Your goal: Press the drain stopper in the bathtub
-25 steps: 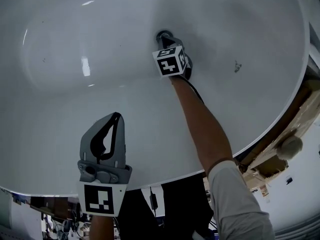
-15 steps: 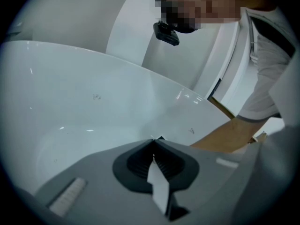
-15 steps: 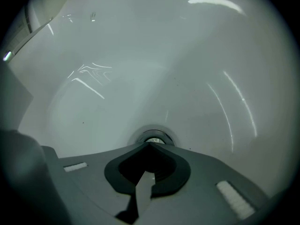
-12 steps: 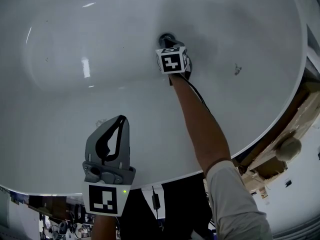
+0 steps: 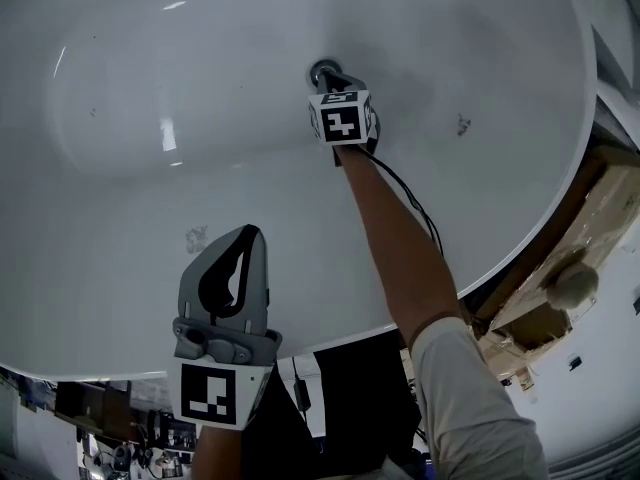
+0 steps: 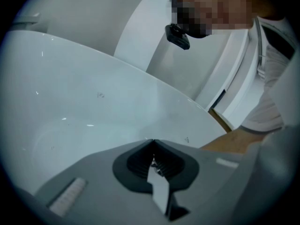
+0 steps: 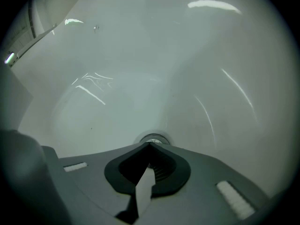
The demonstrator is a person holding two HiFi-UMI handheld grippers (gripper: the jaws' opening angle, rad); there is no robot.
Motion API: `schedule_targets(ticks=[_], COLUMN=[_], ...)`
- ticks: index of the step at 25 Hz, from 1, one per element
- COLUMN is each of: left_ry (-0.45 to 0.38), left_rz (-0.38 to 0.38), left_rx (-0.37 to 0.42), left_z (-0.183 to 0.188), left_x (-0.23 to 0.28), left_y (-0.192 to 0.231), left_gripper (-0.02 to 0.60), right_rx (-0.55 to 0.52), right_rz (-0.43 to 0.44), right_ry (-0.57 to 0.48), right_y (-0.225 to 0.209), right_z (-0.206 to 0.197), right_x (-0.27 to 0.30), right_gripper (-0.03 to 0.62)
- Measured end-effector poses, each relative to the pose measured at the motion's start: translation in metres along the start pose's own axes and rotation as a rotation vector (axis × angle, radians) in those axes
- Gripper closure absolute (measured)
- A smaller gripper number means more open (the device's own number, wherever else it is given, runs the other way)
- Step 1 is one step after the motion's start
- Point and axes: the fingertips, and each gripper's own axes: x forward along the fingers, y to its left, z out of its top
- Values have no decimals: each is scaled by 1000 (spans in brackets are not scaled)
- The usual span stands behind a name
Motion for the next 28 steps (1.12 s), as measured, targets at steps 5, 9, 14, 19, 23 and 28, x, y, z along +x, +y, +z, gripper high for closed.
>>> schedule_targets(ticks=[5,9,14,19,23,28], left_ry=[-2,1,4,-37,-78,-91], left_rz=[-22,-12,-35,-38,-42,-46], left_rx=[-4,13,25,22,53,82], left_z=[12,22,39,62,81,101], left_x=[-3,-12,-27,-47,-59,-77], left_y=[-17,-22,-34,-42,-51,-63], left_gripper=[581,581,581,581,581,581], right_rx=[44,57,82,123,127,113], right_rz=[12,18,31,52,63,82], right_ry=[-37,-49,-63,-99,-130,-173], right_y=[-1,4,8,9,11,15], right_z=[4,12,19,32,41,56], right_x=[-20,-40,-73,-113,-144,-178], right_gripper=[594,594,594,594,594,594])
